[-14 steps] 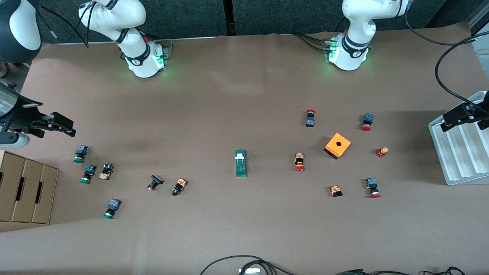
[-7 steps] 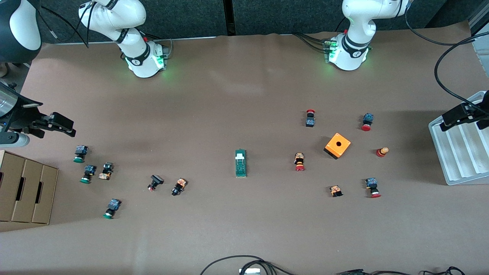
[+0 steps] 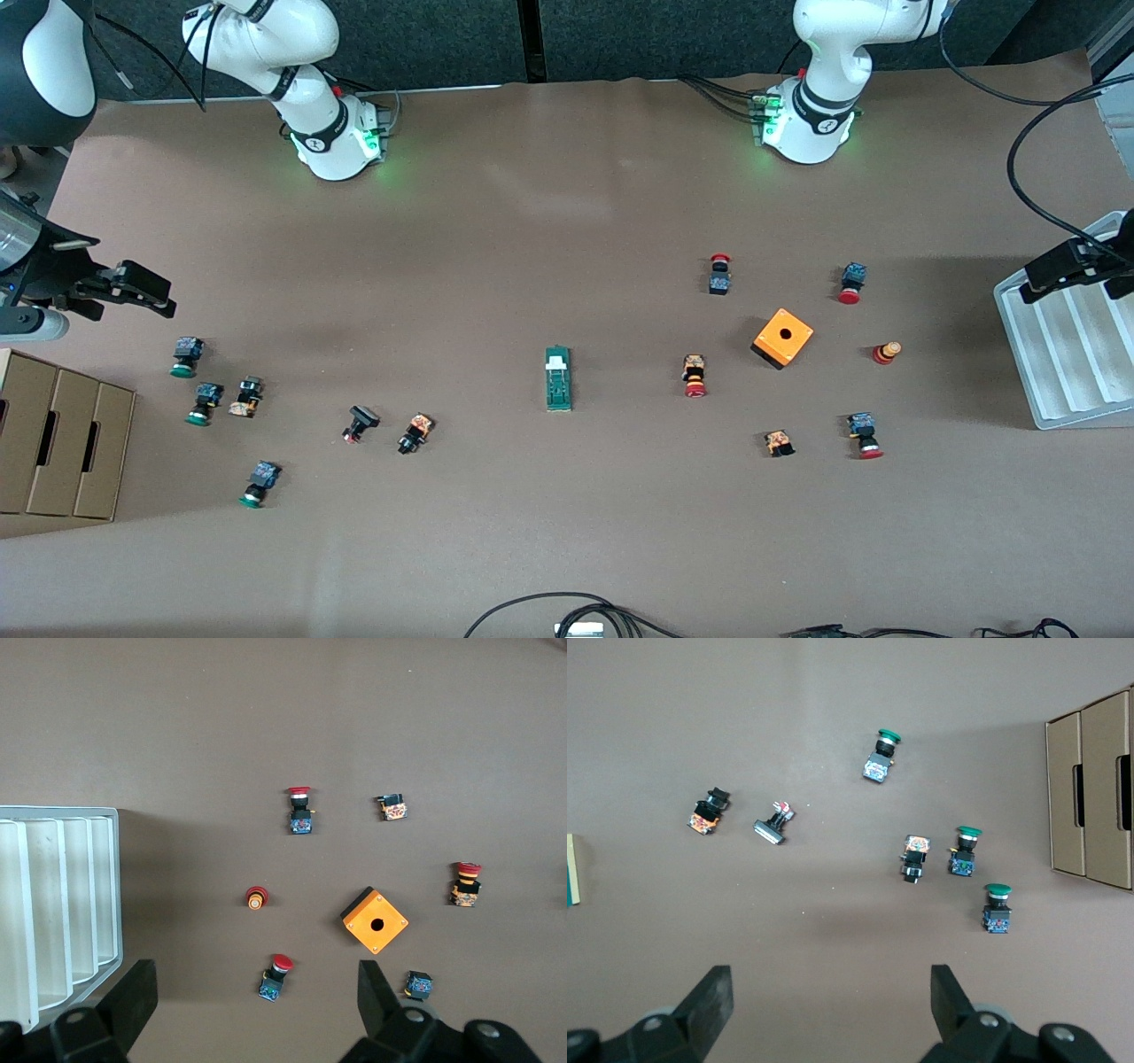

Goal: Close load switch with both arms

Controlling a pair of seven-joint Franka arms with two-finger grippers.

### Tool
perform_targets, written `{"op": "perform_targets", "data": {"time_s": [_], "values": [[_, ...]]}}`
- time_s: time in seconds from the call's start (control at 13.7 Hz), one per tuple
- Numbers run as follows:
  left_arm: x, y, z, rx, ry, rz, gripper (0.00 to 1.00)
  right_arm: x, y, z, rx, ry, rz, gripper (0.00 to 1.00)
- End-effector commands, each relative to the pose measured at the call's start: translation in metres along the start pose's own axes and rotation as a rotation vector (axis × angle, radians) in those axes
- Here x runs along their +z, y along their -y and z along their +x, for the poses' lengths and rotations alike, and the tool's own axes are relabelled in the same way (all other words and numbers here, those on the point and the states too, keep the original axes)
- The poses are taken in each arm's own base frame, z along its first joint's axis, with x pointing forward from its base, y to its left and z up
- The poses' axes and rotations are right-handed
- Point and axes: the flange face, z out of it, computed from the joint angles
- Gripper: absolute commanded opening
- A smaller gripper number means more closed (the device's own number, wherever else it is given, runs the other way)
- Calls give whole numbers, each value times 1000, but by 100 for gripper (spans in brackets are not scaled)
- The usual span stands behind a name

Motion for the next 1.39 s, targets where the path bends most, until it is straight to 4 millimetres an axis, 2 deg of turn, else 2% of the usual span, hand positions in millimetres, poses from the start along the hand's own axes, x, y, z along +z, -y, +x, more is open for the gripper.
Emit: {"op": "perform_targets", "data": {"time_s": [0.0, 1.31], "values": [[-2, 2, -4, -5, 4, -1, 100, -2, 1, 3, -12, -7, -13, 99], [-1, 9, -2, -8, 1, -1, 100, -2, 4, 2, -12, -3, 4, 99]]}}
